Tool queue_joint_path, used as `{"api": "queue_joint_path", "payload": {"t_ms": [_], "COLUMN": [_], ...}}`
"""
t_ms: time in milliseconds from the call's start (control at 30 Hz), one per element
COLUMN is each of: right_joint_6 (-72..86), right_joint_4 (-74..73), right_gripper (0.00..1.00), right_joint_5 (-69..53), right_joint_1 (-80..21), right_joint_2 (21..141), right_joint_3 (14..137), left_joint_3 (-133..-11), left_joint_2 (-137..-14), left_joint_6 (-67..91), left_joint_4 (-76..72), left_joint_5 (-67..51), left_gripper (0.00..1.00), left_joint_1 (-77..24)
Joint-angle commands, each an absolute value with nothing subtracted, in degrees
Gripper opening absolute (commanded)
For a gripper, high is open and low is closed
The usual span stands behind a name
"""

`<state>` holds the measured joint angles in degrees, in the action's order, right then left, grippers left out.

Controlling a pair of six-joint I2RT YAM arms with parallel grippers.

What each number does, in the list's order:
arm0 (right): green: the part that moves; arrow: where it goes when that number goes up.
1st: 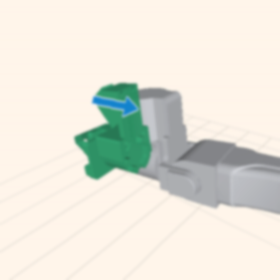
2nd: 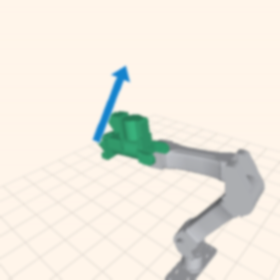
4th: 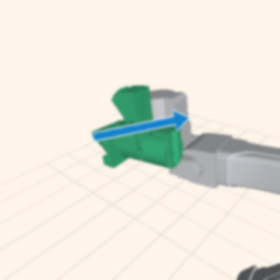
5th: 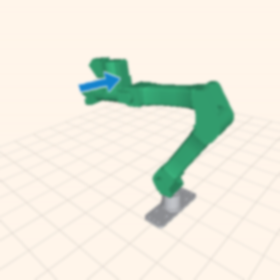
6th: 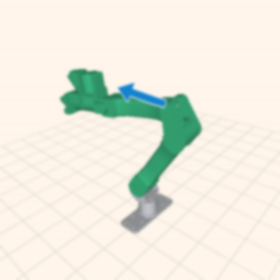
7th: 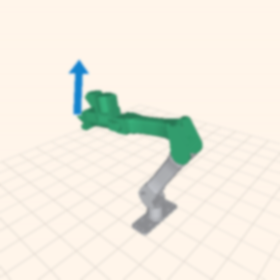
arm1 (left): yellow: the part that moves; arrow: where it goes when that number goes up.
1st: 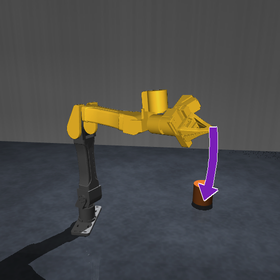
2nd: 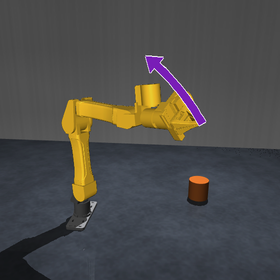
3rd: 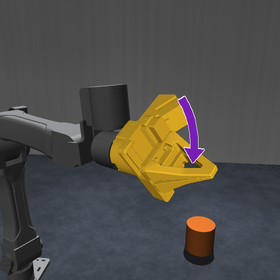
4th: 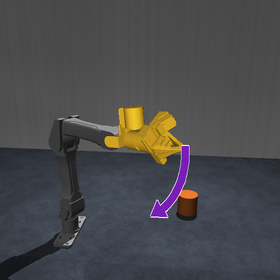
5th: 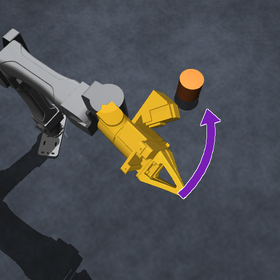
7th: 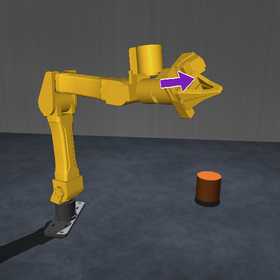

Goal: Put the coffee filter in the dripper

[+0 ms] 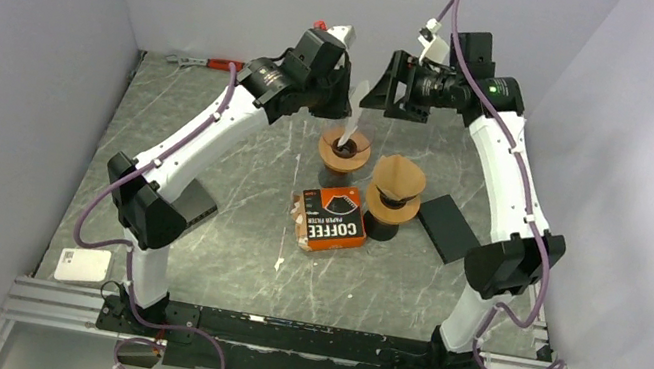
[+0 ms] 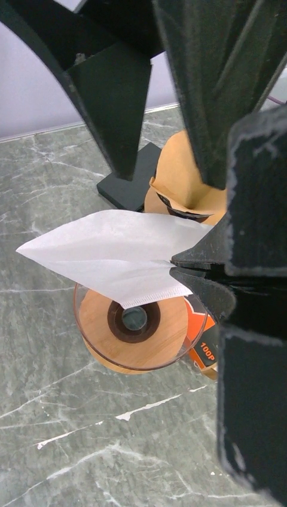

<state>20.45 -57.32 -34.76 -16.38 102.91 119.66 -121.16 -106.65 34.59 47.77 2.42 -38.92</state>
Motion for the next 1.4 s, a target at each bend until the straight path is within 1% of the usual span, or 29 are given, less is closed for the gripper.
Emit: {"api": "queue_joint_path", "payload": {"t_ms": [0,200,400,567,833,1033,1200,1367], "right_joint_6": [20.7,20.5,17.8,16.0,14.0,13.8,14.6,15.5], "right_joint_4": [-58.1,-62.2,-65.5,-66.9,-69.8,-69.0,-67.0,-64.6], "right_gripper": [0.82,0.82,0.73,0.63,0.56,0.56,0.61,0.64], "right_joint_5": [-33.3,-29.4,-26.8,-25.6,-22.4,-22.1,-24.2,-24.9], "right_joint_1": [-16.8,-17.4,-17.6,-17.6,-18.1,-18.2,-18.2,-18.4], "right_joint_2": [106.6,109.7,110.2,110.9,113.0,113.0,113.0,113.5], "right_joint_3": [125.8,127.5,127.1,125.8,128.5,128.3,128.3,127.7], "left_joint_3": [-120.9,-121.0,-120.2,-119.8,-117.7,-117.0,-117.0,-116.1], "left_joint_2": [-104.0,-103.7,-103.4,-103.6,-102.9,-102.2,-103.0,-102.7], "left_joint_6": [35.4,35.7,37.4,39.5,44.6,44.5,44.7,44.0], "left_joint_4": [45.7,46.1,45.8,46.4,47.9,47.3,45.6,40.6], "left_joint_5": [0.7,0.9,0.5,-0.6,-2.5,-2.6,-6.9,-11.6], "left_gripper": [0.00,0.00,0.00,0.00,0.00,0.00,0.00,0.00], "left_joint_1": [-38.8,-38.8,-38.0,-36.7,-33.8,-33.1,-33.1,-33.1]}}
